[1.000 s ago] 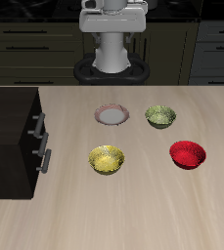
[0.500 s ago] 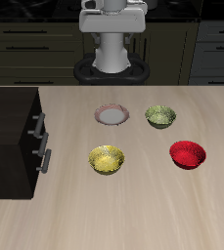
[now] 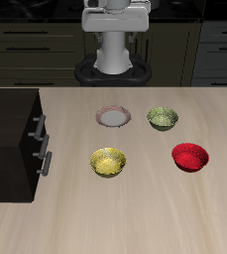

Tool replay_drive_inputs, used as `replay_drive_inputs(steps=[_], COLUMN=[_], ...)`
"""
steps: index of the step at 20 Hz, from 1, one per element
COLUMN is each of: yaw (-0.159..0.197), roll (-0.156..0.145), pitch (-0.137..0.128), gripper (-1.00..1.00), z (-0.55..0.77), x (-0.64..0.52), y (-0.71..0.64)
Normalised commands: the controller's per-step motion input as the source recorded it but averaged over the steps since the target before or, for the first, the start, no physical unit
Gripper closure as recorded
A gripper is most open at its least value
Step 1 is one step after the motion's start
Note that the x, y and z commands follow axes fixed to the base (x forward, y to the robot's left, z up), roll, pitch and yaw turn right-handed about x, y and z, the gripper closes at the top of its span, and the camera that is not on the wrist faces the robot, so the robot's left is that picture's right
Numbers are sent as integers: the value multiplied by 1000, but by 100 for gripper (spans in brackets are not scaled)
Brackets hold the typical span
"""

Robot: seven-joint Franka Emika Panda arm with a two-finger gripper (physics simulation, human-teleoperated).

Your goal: Open the middle drawer of the wooden cabinet

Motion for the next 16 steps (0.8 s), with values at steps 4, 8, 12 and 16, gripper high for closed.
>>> replay_drive_inputs(steps=[4, 8, 12, 16], yaw=[-6, -8, -5, -4], roll=[2, 4, 11, 7], pitch=[-6, 1, -3, -3], gripper=[-100, -100, -100, -100], z=[22, 5, 9, 23], x=[20, 9, 23, 66], y=[32, 16, 52, 41])
